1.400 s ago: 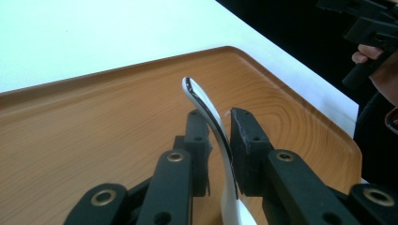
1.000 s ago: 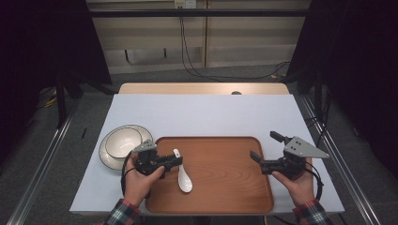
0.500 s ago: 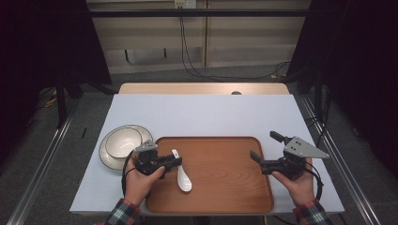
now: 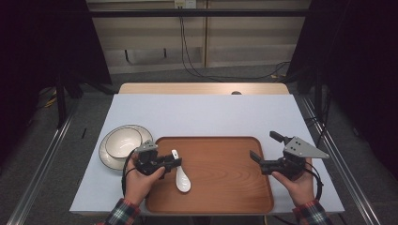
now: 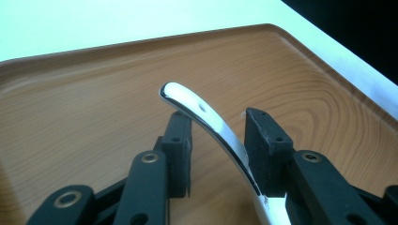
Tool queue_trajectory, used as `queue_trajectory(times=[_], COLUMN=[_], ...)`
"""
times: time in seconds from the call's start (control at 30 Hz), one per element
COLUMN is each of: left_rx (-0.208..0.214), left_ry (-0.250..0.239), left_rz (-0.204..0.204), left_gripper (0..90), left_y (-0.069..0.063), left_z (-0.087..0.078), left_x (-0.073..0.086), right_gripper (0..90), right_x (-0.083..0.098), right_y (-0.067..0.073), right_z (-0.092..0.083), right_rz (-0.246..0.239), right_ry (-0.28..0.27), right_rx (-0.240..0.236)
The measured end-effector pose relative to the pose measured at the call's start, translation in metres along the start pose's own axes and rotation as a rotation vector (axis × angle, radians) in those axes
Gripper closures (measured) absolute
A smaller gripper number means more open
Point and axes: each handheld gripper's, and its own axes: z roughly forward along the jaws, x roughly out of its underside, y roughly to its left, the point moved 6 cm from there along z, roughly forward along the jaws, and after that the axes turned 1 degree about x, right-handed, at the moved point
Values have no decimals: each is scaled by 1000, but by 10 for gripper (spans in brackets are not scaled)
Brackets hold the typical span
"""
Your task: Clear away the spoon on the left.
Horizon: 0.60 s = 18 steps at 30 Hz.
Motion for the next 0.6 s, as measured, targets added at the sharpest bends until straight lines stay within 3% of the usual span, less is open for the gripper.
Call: queue_trajectory(times=[0.43, 0.6], left_rx=[-21, -42], left_ry=[19, 11], left_rz=[9, 35], left_gripper=[562, 505], left_y=[3, 3], left_z=[0, -1], left_x=[1, -2], right_gripper=[26, 27], right_x=[0, 0], right_y=[0, 0], right_z=[0, 0], right_rz=[-4, -2], right_ry=[3, 1], right_rx=[4, 5])
